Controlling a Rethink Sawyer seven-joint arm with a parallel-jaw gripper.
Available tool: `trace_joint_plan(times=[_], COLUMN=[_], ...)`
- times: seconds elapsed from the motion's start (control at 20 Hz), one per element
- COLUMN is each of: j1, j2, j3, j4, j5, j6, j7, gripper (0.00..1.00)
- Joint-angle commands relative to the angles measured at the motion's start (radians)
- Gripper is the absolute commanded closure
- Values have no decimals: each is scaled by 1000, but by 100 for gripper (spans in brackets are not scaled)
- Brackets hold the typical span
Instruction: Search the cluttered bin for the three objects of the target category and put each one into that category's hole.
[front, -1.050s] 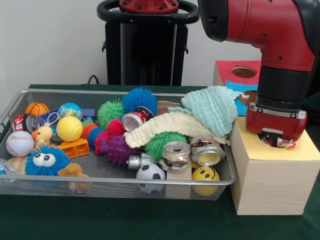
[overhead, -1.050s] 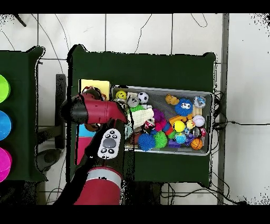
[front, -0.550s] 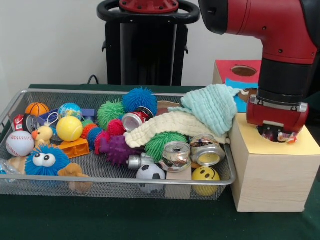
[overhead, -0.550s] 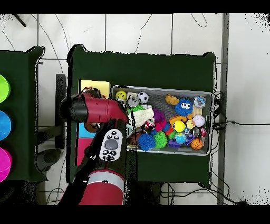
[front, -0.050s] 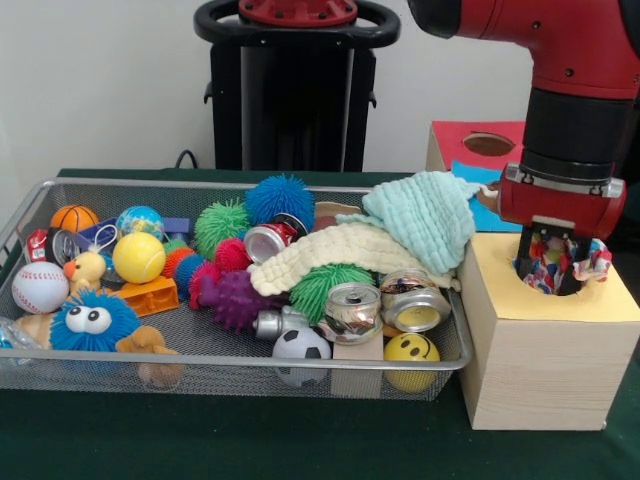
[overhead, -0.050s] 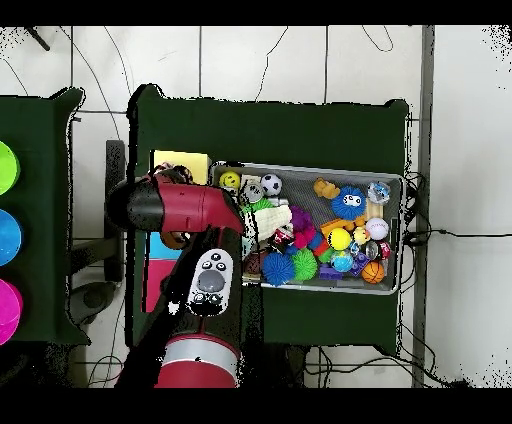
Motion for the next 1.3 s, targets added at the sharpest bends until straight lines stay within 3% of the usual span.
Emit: trace_joint_plan(times=[0.05,0.85,1.3], j1=[-71,-77,-100], j2=[-23,-49,-125], j3=[-18,-19,1], j4=[97,87,106], j5=[-91,-100,-77], j6=[139,195,265], j7=[8,15,7], gripper=[0,0,0])
